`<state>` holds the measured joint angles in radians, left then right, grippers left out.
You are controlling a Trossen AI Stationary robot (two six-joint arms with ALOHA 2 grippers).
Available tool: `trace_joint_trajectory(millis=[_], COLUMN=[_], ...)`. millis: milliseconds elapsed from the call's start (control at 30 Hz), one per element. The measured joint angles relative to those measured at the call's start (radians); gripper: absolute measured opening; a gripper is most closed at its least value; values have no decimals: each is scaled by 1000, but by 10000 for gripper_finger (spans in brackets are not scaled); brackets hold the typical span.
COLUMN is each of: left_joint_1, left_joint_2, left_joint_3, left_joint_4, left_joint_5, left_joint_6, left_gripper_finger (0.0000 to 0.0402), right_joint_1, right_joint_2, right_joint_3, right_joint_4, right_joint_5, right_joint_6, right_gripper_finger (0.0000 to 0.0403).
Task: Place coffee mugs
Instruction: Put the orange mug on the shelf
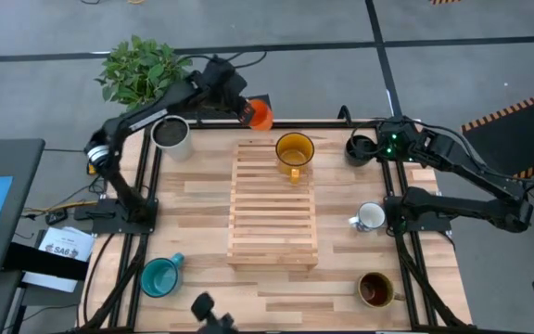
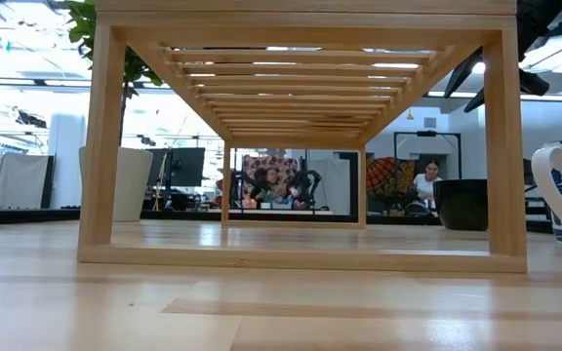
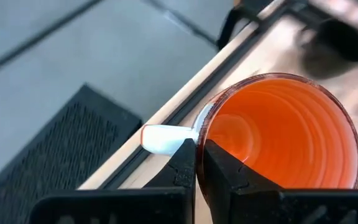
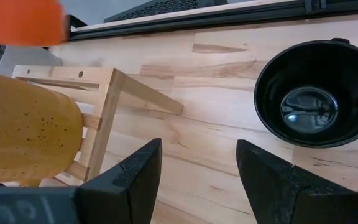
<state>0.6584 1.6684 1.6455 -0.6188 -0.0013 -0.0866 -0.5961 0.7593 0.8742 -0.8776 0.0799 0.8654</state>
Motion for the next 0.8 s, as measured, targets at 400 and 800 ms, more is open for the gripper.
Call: trace_joint_trajectory(millis=[400,800], left_joint_1=[-243,-434], left_joint_2=[-276,-155], left_joint_3=[2,157], left_joint_4=[-199,-380], left_joint_5=[-116,-262], left_joint_6=[-1,-45], left_gripper_finger=[0,0], right_joint_1=[0,1], right_joint_2=[0,0], right_joint_3=[0,0], right_joint_4=[0,0], right_joint_5=[-1,-1], right_joint_6=[33,35], right_gripper_finger=[234,234])
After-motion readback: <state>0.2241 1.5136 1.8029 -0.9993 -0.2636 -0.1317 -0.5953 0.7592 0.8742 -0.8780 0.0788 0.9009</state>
